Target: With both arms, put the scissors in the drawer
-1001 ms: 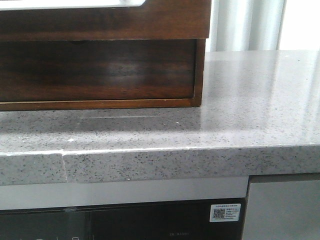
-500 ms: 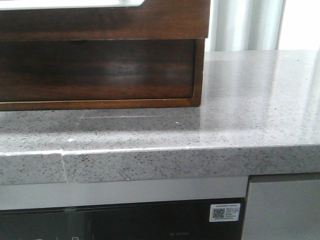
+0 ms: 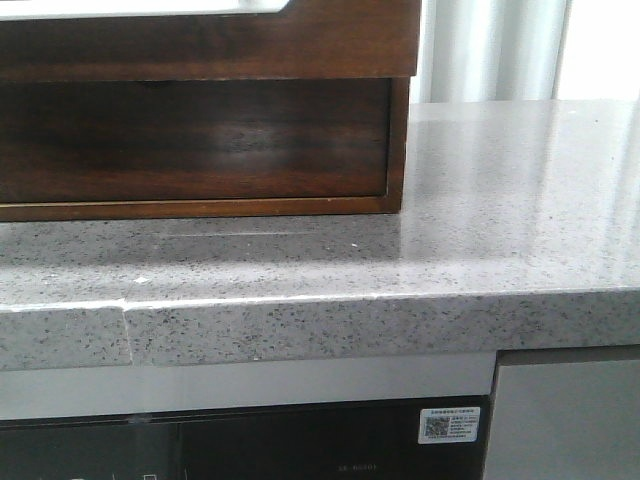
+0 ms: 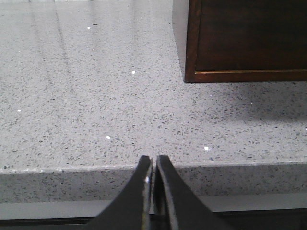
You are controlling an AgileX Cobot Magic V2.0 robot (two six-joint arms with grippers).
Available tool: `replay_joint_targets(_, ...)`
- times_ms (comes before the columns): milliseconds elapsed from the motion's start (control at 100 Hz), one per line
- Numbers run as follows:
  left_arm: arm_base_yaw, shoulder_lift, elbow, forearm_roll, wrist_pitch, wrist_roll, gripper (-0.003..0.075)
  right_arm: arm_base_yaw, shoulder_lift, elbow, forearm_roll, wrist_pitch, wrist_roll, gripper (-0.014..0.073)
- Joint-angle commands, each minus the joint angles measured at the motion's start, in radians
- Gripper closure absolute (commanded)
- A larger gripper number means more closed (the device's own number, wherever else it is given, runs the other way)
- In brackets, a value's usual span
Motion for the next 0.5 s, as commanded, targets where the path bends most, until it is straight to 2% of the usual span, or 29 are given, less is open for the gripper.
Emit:
replay_joint_targets(0,0.0,-0.035,0.023,-0.013,-0.052,-0.008,0.074,-0.004,0.009,-0.025,0.01,-0.077,-0.001,0.0639)
replay_joint_targets(350,0.0,-0.035,0.023,-0.013,-0.052,-0.008,0.074,-0.004,0.009,-0.025,0.019,-0.115,0.007,0.0639)
replay_joint_targets(430,0.0,-0.035,0.023,-0.013,-0.052,-0.008,0.074,-0.018,0.009,-0.025,-0.022,-0.187,0.143,0.064)
replay_joint_targets(490,0.0,-0.035,0.023,-0.013,-0.052,-0.008,0.074,-0.05,0.009,-0.025,-0.165,-0.231,0.307,0.0639)
